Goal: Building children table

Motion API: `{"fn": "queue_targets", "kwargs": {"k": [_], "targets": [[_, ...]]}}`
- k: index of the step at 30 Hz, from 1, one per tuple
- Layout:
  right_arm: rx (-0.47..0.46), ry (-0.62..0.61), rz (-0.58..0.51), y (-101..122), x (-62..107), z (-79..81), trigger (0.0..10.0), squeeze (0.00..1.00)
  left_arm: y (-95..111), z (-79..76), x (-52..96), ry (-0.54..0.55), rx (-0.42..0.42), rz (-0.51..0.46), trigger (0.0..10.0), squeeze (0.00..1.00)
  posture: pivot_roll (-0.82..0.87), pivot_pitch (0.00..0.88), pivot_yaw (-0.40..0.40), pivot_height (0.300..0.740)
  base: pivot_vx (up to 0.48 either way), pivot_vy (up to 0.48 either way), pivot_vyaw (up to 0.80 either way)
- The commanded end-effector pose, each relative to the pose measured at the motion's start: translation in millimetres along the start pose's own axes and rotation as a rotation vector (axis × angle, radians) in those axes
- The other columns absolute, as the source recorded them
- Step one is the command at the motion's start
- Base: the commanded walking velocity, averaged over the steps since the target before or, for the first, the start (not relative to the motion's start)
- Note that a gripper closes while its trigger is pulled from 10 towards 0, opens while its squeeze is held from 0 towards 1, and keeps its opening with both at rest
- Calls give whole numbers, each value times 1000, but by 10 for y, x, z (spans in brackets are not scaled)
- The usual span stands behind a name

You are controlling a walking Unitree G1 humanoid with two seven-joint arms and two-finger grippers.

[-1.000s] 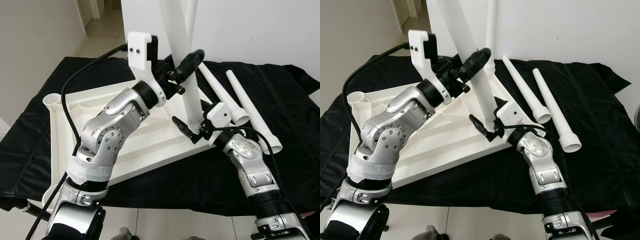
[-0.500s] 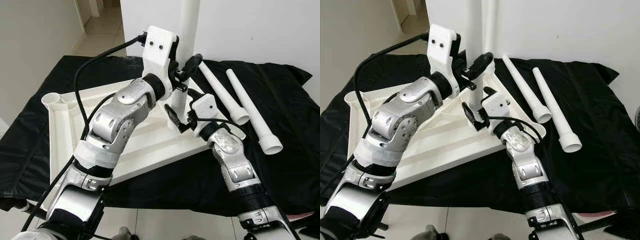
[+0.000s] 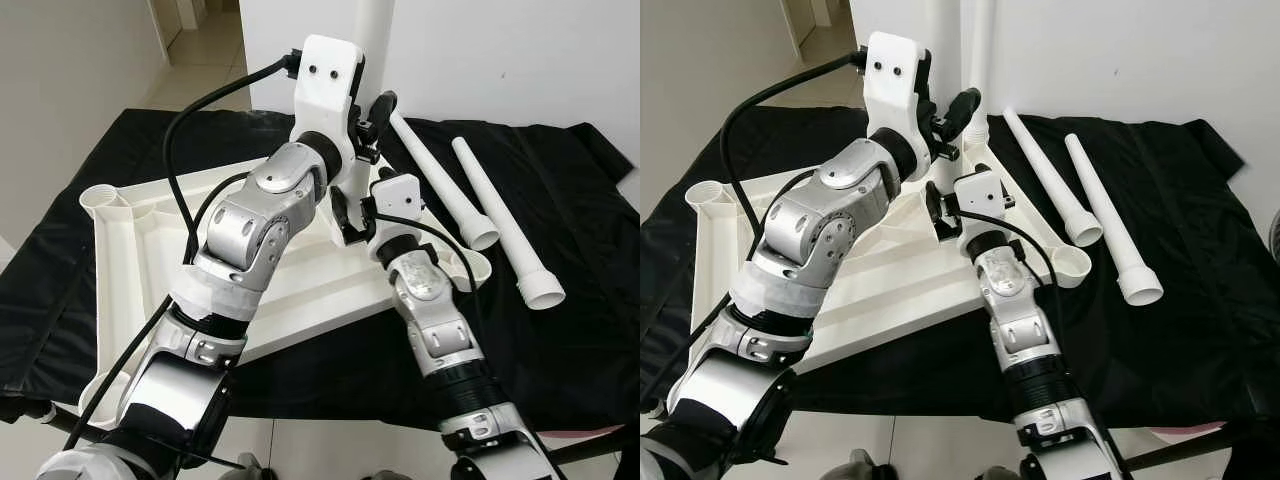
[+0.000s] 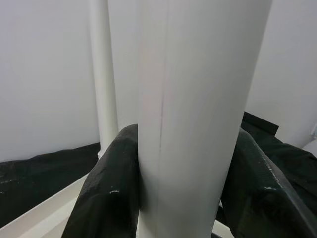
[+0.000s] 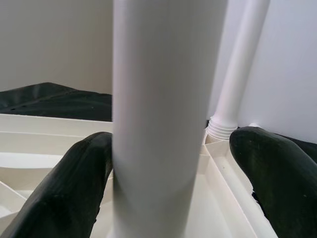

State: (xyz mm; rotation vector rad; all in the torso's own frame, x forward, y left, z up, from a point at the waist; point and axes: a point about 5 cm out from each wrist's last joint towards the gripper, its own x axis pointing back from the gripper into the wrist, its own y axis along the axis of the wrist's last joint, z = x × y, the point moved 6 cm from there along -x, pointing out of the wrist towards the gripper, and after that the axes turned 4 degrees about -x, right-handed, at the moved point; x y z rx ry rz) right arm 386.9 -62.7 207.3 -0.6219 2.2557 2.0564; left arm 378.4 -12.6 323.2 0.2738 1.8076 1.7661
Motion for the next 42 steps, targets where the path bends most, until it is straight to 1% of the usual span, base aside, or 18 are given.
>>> {"fn": "queue_targets", "kwargs": {"k": [1,3,6,16,23,26,39,40,42], "targets": [[-8,-42,33,-65,-18,-42,10000,0,90,80,-19,66,-2,-11,10000,0,-88,49,35,740,0,0,0],[-42,-98,51,-97,-82,-33,10000,0,159,71,-31,73,10,-26,10000,0,-84,49,30,740,0,0,0],[-51,-118,63,-114,-121,-28,10000,0,190,48,-39,70,14,-33,10000,0,-81,46,27,740,0,0,0],[-62,-139,64,-111,-161,-26,10000,0,226,8,-57,71,20,-35,10000,0,-83,41,26,740,0,0,0],[-68,-156,45,-52,-221,-51,10000,0,246,-23,-69,61,25,-37,10000,0,-85,37,26,740,0,0,0],[-59,-165,14,30,-274,-74,10000,0,265,-38,-77,55,27,-41,10000,0,-84,34,26,740,0,0,0],[-66,-182,8,42,-295,-86,10000,0,273,-62,-86,46,34,-41,10000,0,-85,32,27,740,0,0,0],[-68,-186,7,42,-296,-90,9020,0,276,-63,-86,46,34,-41,10000,0,-85,32,27,740,0,0,0],[-68,-190,5,42,-298,-93,9020,0,277,-63,-87,46,35,-41,10000,0,-85,32,27,740,0,0,0]]}}
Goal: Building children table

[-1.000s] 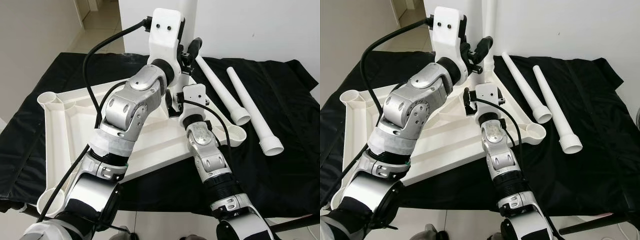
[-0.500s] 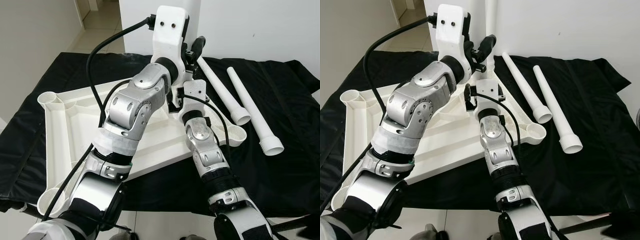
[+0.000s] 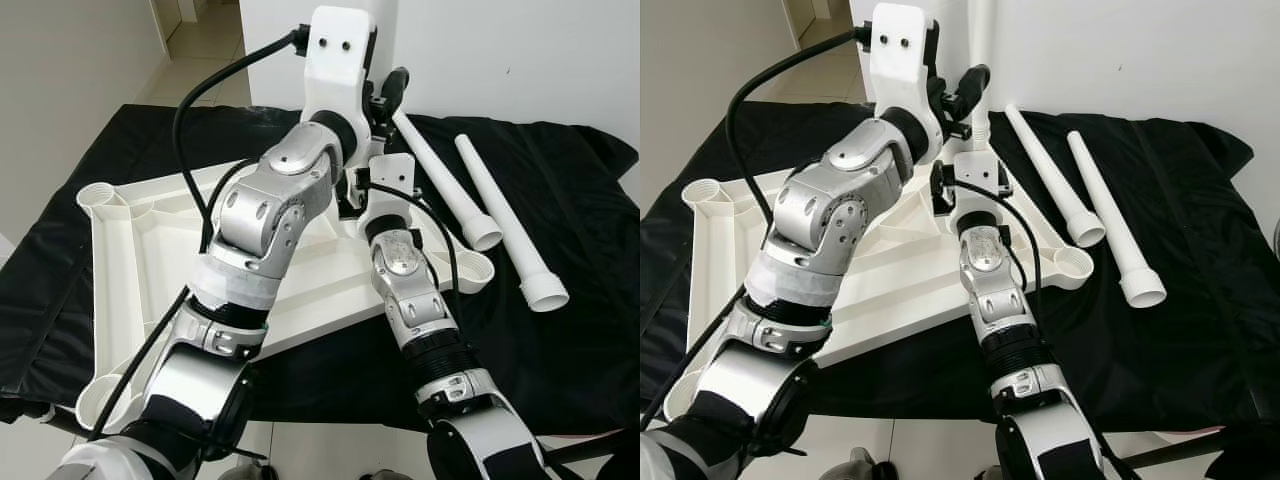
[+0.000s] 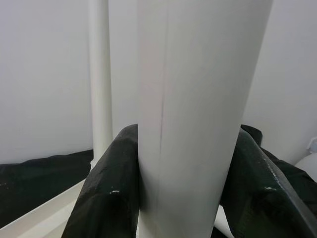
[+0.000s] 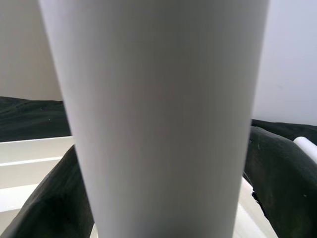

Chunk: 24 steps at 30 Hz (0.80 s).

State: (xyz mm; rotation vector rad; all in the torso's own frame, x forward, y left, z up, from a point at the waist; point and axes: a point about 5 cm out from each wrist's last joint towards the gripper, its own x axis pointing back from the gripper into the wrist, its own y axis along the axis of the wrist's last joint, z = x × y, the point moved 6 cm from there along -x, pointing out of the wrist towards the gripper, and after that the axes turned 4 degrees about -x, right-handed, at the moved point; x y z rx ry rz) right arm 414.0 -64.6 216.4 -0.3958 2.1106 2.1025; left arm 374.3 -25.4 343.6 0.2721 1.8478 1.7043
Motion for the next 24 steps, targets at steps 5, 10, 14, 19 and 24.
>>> {"fn": "queue_targets", "kwargs": {"k": [5,10,14,19,24], "targets": [[-10,-15,-14,32,-23,-5,4196,0,110,45,0,48,-11,-23,10000,0,-85,34,25,740,0,0,0],[-6,-15,-21,45,-24,-2,2902,0,107,38,0,47,-10,-21,10000,0,-84,35,24,740,0,0,0],[-8,-18,-24,49,-22,-4,1255,0,104,30,2,46,-7,-20,10000,0,-84,37,24,740,0,0,0],[-3,-21,-31,66,-32,-4,0,0,99,25,0,43,-7,-17,10000,0,-84,37,24,740,0,0,0],[-9,-23,-32,68,-32,-1,0,0,96,15,2,39,-10,-15,10000,0,-83,37,22,740,0,0,0]]}}
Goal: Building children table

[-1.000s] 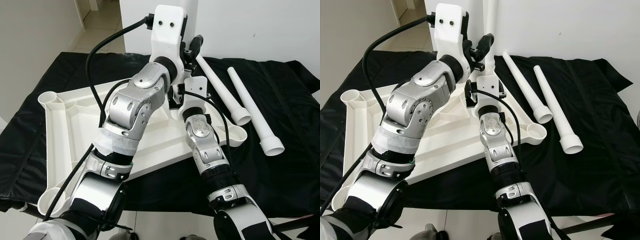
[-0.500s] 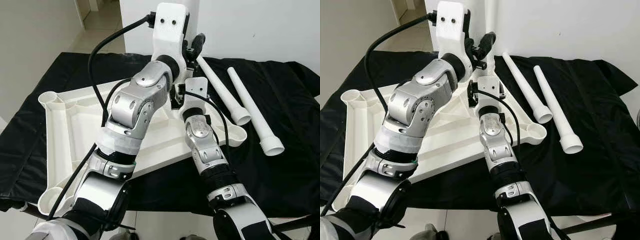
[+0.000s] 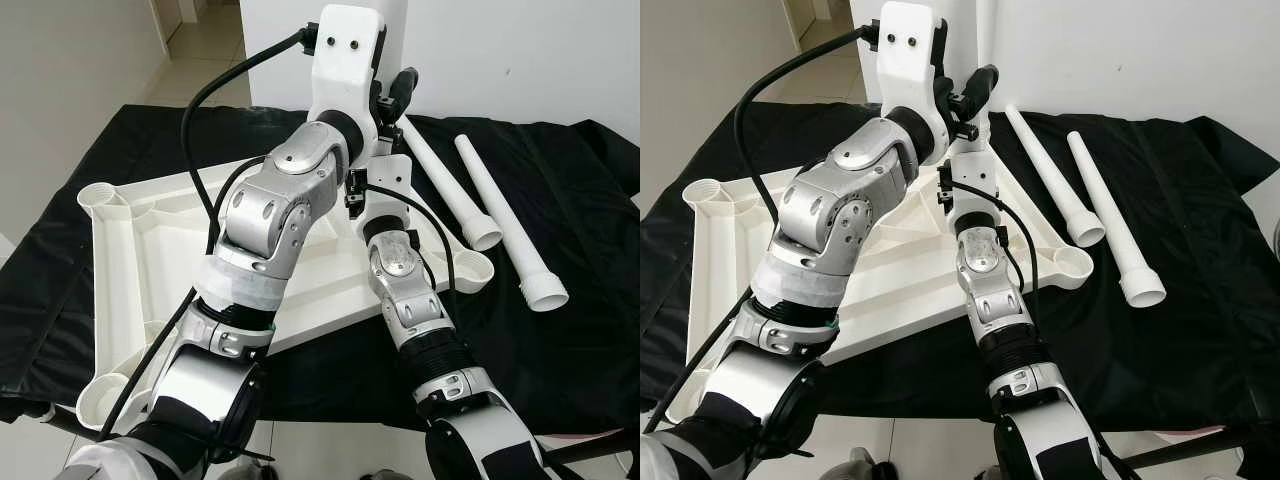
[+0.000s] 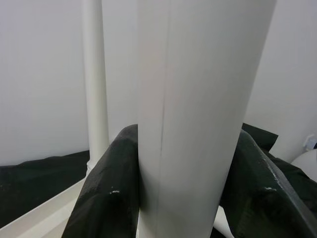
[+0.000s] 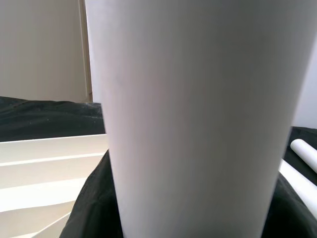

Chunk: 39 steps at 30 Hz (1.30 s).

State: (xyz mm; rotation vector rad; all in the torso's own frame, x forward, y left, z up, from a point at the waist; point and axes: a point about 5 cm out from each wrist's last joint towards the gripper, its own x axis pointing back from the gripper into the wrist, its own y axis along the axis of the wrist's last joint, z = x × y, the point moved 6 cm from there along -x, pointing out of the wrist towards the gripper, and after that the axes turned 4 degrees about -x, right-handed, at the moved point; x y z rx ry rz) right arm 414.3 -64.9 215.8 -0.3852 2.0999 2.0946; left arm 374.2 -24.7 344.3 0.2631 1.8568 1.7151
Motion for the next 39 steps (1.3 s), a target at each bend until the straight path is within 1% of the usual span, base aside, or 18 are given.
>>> {"fn": "queue_targets", "kwargs": {"k": [1,2,3,5,9,10,11,12,13,22,23,24,28,30,32,34,39], "targets": [[-10,-9,-24,71,-31,1,0,0,89,9,1,24,-8,-19,10000,0,-83,37,22,740,0,0,0],[-10,-9,-24,71,-31,1,0,0,89,9,1,24,-8,-19,10000,0,-83,37,22,740,0,0,0],[-15,-12,-17,60,-34,-5,10000,0,125,-22,6,7,-14,-41,10000,0,-83,37,22,740,0,0,0],[-19,-15,-13,52,-36,-11,10000,0,158,-59,12,-13,-22,-60,10000,0,-83,37,22,740,0,0,0],[-18,-17,-13,50,-37,-15,10000,0,163,-92,18,-32,5,-66,10000,0,-83,37,22,740,0,0,0],[-23,-21,-11,52,-41,-23,10000,0,168,-123,29,-49,16,-71,10000,1000,-84,38,26,740,0,0,0],[-23,-21,-11,52,-41,-23,10000,0,168,-123,29,-49,16,-71,10000,1000,-84,38,26,740,0,0,0],[-29,-30,-9,51,-45,-42,10000,0,189,-185,49,-80,29,-83,10000,1000,-84,38,26,740,0,0,0],[-30,-34,-7,50,-45,-50,10000,0,200,-214,57,-95,32,-89,10000,1000,-84,38,26,740,0,0,0],[-31,-53,4,27,-58,-109,10000,0,284,-333,92,-152,13,-132,10000,1000,-82,36,27,740,0,0,0],[-32,-58,7,24,-62,-126,10000,0,310,-358,105,-167,13,-146,10000,400,-82,36,27,740,0,0,0],[-34,-69,9,20,-66,-157,10000,0,344,-381,125,-182,15,-164,10000,0,-82,36,27,740,0,0,0],[-36,-95,13,13,-72,-236,10000,0,407,-405,170,-206,30,-198,10000,0,-82,36,27,740,0,0,0],[-37,-129,17,3,-74,-346,10000,0,416,-345,191,-196,34,-204,10000,0,-83,37,27,740,0,0,0],[-37,-138,18,0,-74,-376,10000,0,417,-328,197,-192,35,-205,10000,0,-83,37,27,740,0,0,0],[-26,-157,11,18,-77,-478,10000,0,364,-229,219,-168,28,-194,10000,0,-84,37,29,740,0,0,0],[-15,-159,-13,92,-78,-563,10000,0,246,-80,241,-119,5,-166,10000,0,-84,37,29,740,0,0,0]]}}
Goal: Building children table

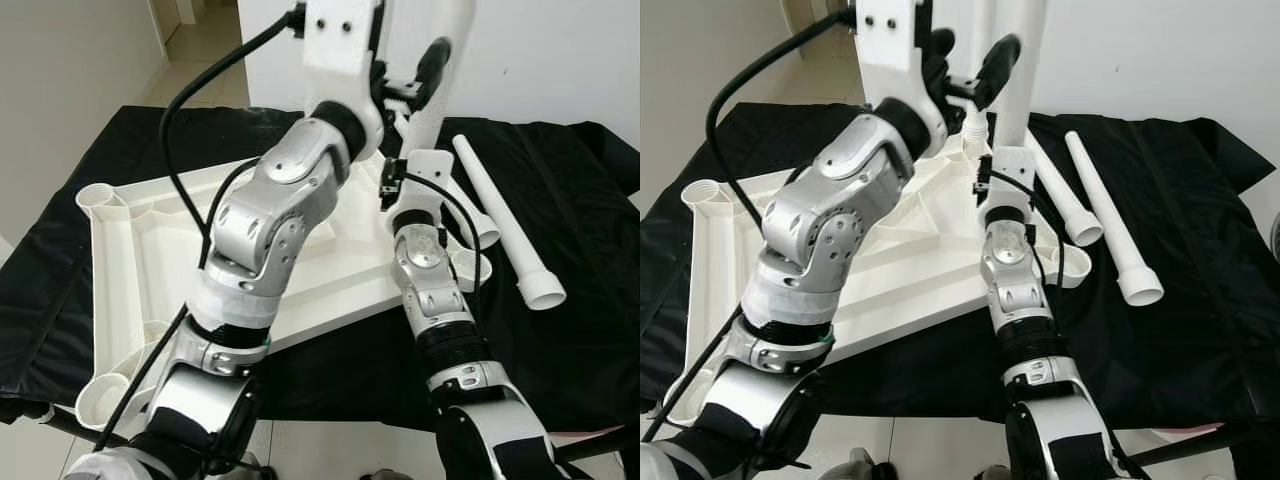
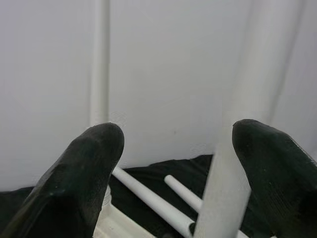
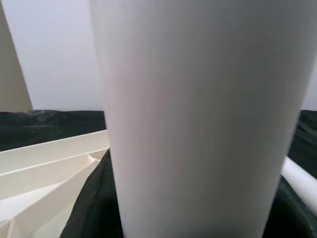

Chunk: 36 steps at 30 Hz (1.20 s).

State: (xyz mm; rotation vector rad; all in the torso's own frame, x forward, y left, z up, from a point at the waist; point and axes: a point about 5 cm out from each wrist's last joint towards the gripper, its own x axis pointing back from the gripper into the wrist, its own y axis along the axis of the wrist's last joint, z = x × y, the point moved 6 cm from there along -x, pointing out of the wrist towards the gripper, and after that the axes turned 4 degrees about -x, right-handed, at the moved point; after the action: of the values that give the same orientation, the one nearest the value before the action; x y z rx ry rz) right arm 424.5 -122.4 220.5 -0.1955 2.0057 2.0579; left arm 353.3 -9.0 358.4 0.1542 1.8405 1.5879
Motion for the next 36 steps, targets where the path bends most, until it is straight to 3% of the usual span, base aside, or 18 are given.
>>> {"fn": "queue_targets", "kwargs": {"k": [1,12,14,21,28,32,36], "targets": [[-14,7,-28,89,-6,3,10000,0,10,-70,34,-90,-21,-16,10000,0,-84,37,29,740,0,0,0],[-10,15,-50,131,26,-85,10000,0,-215,107,155,-28,-39,36,10000,0,-90,30,22,740,0,0,0],[-6,28,-64,146,42,-141,10000,0,-353,203,221,6,-56,71,10000,0,-92,26,22,740,0,0,0],[13,79,-96,174,111,-194,10000,0,-558,307,343,34,-103,113,10000,0,-98,20,25,740,0,0,0],[-2,118,-110,176,189,-202,10000,0,-826,274,497,-26,-171,165,10000,0,-99,23,32,740,0,0,0],[-7,123,-110,173,200,-203,10000,0,-887,251,531,-47,-176,181,10000,0,-99,23,32,740,0,0,0],[-14,132,-103,152,216,-214,10000,0,-1102,170,628,-111,-167,258,10000,0,-99,27,35,740,0,0,0]]}}
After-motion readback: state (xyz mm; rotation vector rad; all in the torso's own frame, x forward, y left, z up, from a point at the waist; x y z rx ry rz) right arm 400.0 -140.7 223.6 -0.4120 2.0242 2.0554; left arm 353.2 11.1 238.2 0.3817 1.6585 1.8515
